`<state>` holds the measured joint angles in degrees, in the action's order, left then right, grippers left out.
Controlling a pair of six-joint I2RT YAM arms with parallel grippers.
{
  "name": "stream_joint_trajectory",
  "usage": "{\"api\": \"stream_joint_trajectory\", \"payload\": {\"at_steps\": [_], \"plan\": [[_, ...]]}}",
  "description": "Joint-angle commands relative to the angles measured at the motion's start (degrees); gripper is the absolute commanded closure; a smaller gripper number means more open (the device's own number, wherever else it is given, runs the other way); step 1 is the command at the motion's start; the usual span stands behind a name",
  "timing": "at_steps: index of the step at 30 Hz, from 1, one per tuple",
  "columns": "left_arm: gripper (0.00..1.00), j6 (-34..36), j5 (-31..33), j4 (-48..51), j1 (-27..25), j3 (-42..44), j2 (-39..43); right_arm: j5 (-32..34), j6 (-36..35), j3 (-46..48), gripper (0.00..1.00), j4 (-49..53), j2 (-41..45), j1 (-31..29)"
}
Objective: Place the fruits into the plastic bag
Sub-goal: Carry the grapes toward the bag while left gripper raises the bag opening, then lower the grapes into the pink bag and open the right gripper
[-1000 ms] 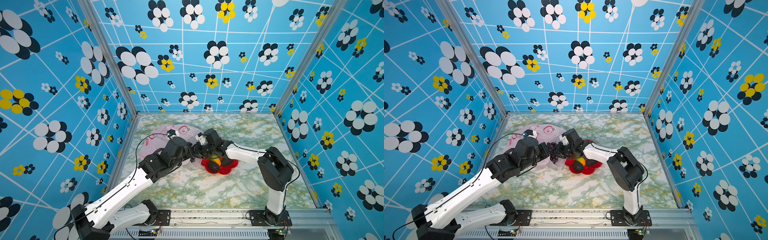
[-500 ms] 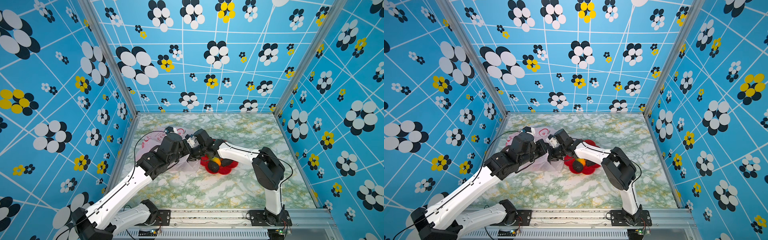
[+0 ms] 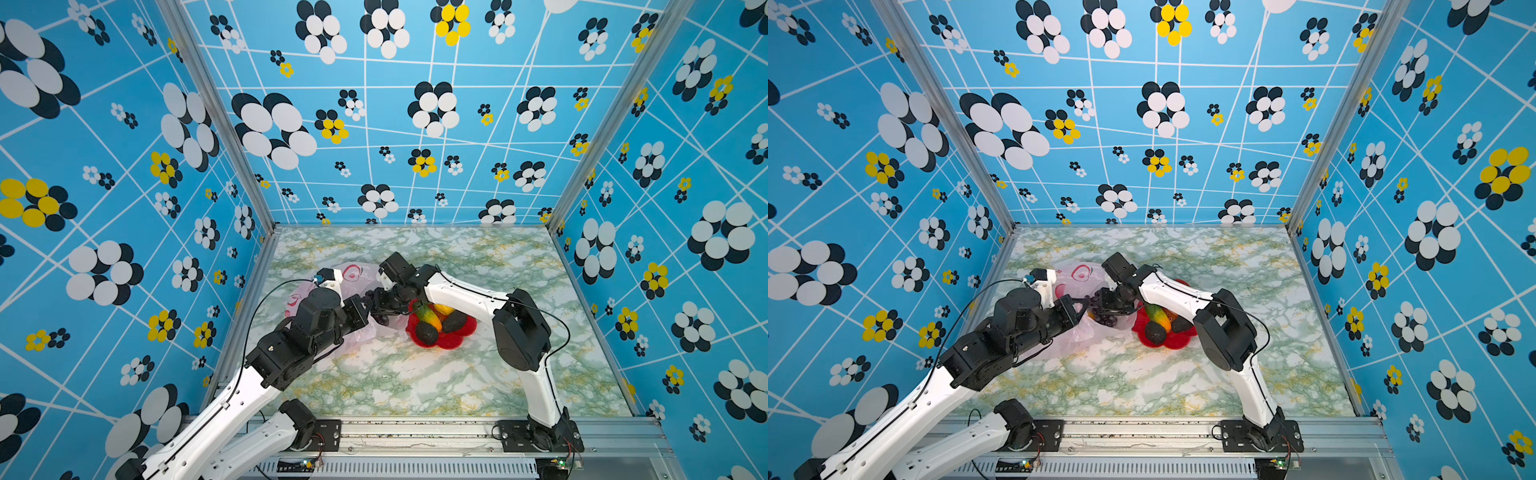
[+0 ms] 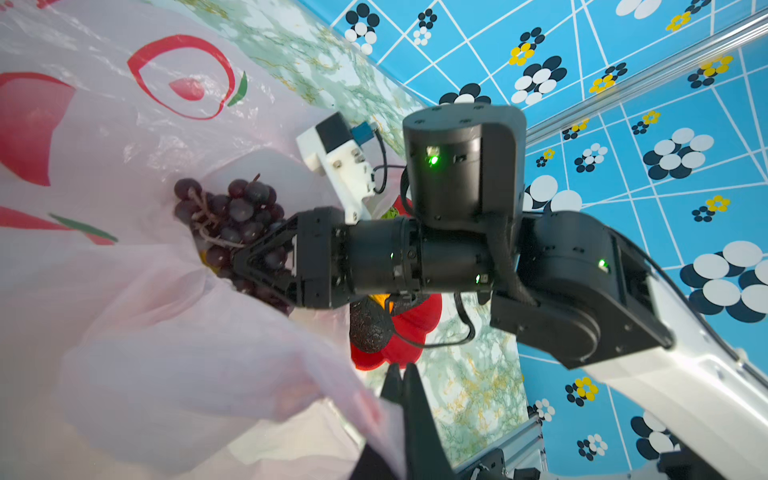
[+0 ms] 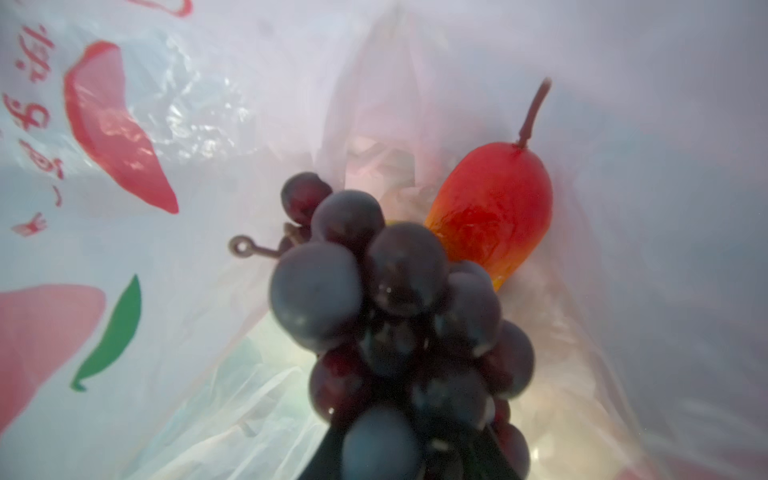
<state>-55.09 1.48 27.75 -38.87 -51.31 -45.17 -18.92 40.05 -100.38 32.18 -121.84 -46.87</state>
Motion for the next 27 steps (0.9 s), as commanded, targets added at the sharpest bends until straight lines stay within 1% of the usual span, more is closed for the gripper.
{"api": "stream_joint_trajectory", "payload": {"at_steps": [1, 4, 9, 11, 13, 17, 20, 22, 25, 27], "plan": [[1.0, -1.1, -1.7, 1.0, -1.3, 2.4, 1.9, 6.2, 1.2, -3.7, 0.68, 3.3, 0.3, 2.1], [1.0, -2.0, -1.7, 2.9, -2.3, 4.6, 3.6, 8.8, 1.0, -6.7, 0.68, 5.2, -0.4, 3.8], [1.0, -4.5, -0.6, 4.0, -3.5, 8.1, 6.7, 7.7, 0.8, -9.7, 0.68, 5.3, -2.2, 6.2], [1.0, -5.3, -0.3, 4.5, -3.5, 9.3, 7.8, 4.7, 0.7, -9.1, 0.67, 2.8, -2.2, 6.4], [1.0, -5.9, 0.2, 5.2, -3.5, 10.1, 8.6, 0.6, 1.2, -6.4, 0.67, -1.8, -1.4, 6.4], [1.0, -7.1, 1.9, 7.3, -3.4, 11.3, 9.8, -8.0, 1.9, 3.5, 0.67, -15.8, 2.6, 5.5], [1.0, -7.7, 2.9, 8.1, -3.0, 12.4, 10.6, -14.1, 0.9, 9.7, 0.67, -22.4, 4.6, 5.0], [1.0, -8.1, 2.8, 8.6, -1.9, 13.2, 10.9, -17.5, -0.1, 12.8, 0.68, -24.8, 5.3, 4.8], [1.0, -9.2, 2.1, 9.6, 0.3, 14.5, 12.2, -22.1, -1.2, 17.8, 0.66, -31.2, 7.1, 4.6], [1.0, -9.7, 1.5, 10.1, 1.8, 15.2, 13.2, -23.1, -2.8, 20.9, 0.65, -34.9, 8.6, 4.5]]}}
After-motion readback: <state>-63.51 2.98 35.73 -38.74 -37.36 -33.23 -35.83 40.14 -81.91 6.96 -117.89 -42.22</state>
